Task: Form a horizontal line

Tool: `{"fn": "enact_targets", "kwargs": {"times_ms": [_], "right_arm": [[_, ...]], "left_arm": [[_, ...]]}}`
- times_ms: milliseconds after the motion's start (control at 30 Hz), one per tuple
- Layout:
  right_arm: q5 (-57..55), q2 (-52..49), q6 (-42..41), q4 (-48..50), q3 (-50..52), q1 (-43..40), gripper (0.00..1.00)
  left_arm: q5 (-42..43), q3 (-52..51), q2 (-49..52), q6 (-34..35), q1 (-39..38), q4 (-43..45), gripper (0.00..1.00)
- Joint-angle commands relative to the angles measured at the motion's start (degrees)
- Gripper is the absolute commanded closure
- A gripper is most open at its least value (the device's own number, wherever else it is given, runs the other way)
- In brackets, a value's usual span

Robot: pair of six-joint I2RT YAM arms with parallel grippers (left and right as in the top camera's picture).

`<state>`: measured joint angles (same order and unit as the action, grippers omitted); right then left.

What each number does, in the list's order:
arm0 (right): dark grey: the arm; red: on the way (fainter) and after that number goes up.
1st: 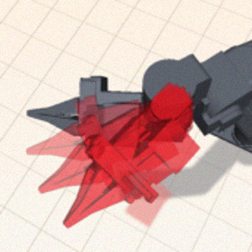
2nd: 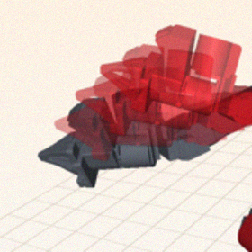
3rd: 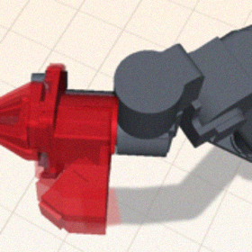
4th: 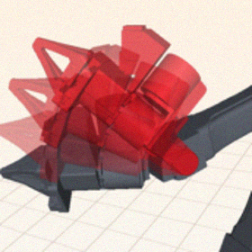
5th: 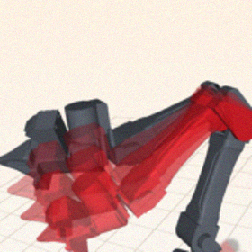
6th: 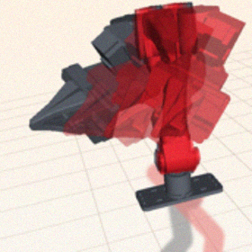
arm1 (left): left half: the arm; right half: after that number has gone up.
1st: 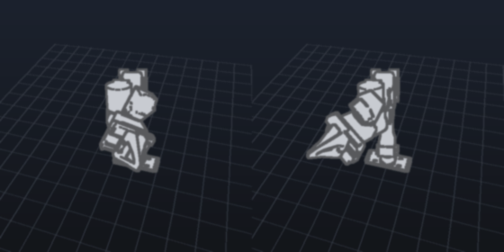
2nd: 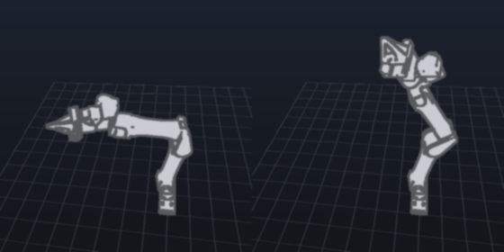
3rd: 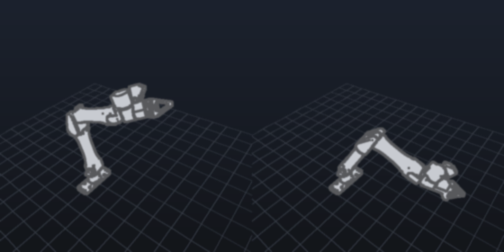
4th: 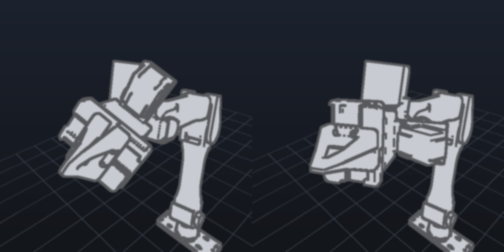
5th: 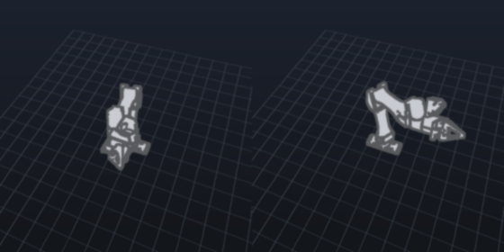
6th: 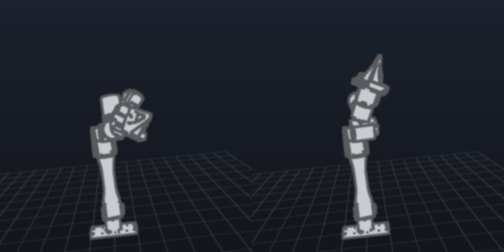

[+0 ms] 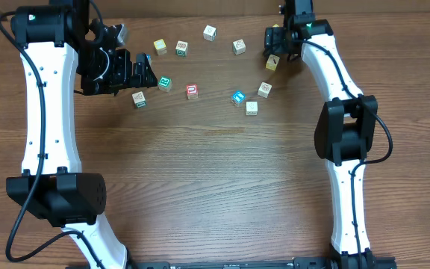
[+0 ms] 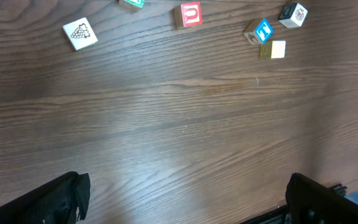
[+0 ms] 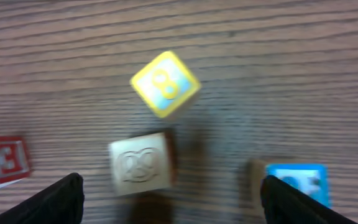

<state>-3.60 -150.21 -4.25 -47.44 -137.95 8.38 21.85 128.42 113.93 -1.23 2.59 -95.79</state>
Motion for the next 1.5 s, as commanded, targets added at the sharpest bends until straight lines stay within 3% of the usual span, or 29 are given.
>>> {"fn": "enact_targets", "kwargs": {"times_ms": [0, 167, 300, 500, 600, 967, 1367, 1467], "right_arm": [[0.3, 1.4, -0.2, 0.4, -1.1, 1.3, 0.18], [-5.9, 1.4, -0.2, 1.5, 0.2, 2.4, 0.2], [-5.7, 1.1, -0.2, 2.7, 0.9, 2.4, 0.41], [-3.6, 0.7, 1.1, 3.8, 0.9, 2.5, 0.41], [-3.7, 0.7, 1.1, 4.3, 0.9, 2.5, 0.32], [-3.7, 0.6, 1.4, 6.4, 2.4, 2.3, 0.32], [-4.1, 0.6, 2.7, 11.5, 7.0, 2.2, 0.36], [-4.1, 0.6, 2.6, 11.2, 7.0, 2.2, 0.45]], "left_arm": [[0.0, 1.3, 0.5, 0.1, -0.4, 0.1, 0.0], [0.0, 1.3, 0.5, 0.1, -0.4, 0.1, 0.01], [0.0, 1.3, 0.5, 0.1, -0.4, 0.1, 0.01], [0.0, 1.3, 0.5, 0.1, -0.4, 0.1, 0.0], [0.0, 1.3, 0.5, 0.1, -0.4, 0.1, 0.0], [0.0, 1.3, 0.5, 0.1, -0.4, 0.1, 0.0], [0.0, 1.3, 0.5, 0.1, -0.4, 0.1, 0.01], [0.0, 1.3, 0.5, 0.1, -0.4, 0.1, 0.0]]}}
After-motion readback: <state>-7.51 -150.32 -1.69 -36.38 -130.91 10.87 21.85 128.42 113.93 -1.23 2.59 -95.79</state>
